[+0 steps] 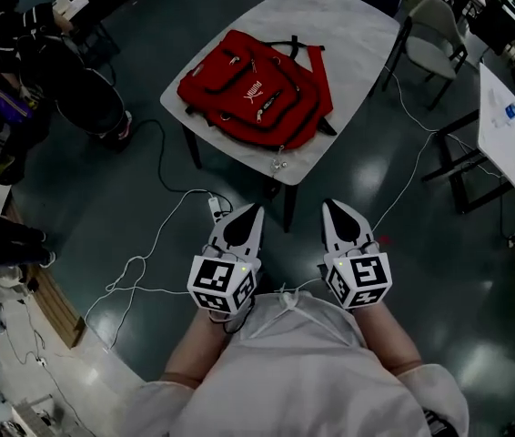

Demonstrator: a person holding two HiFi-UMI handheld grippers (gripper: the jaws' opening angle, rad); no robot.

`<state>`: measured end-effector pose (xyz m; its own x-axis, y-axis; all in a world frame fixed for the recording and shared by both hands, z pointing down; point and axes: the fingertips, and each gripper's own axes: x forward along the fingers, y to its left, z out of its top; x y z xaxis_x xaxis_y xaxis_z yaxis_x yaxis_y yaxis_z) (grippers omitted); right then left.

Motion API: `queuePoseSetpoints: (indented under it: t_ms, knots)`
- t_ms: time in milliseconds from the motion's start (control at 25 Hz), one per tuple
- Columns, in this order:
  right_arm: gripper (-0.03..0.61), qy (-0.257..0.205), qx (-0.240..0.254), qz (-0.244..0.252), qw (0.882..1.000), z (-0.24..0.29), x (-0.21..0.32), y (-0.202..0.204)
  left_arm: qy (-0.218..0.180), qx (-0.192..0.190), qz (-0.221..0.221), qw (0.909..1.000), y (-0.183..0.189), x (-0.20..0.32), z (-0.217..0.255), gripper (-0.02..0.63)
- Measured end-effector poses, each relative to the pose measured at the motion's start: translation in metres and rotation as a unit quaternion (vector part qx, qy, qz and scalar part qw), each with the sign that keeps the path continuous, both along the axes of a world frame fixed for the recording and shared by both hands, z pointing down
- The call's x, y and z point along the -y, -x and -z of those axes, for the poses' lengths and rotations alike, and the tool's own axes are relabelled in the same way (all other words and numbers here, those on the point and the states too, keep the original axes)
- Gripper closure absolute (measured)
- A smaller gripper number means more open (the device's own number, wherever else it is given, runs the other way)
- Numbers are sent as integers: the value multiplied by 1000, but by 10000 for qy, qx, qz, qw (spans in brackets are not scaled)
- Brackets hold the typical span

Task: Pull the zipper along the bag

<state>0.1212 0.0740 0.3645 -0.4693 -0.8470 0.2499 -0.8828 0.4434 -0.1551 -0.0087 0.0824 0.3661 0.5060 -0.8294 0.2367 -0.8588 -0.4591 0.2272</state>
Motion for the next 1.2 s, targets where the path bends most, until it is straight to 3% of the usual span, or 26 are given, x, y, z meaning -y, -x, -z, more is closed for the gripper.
queuePoseSetpoints:
  t_ms: [360, 600, 920, 1200]
  knots:
    - [551, 144, -137, -853, 9962, 5, 112, 79, 122, -48, -884, 9960, 81, 135, 2, 595]
    - [552, 310, -53, -1309, 9909, 2, 160, 107, 270, 95, -1062, 9939, 117, 191, -2, 595]
    - [552, 703, -159, -1186, 9903, -16, 192, 104, 694, -11, -1216, 9901, 104, 211, -25, 595]
    - [552, 1440, -442, -479, 9874, -81, 207, 79, 1140, 243, -1217, 9857, 56, 199, -84, 595]
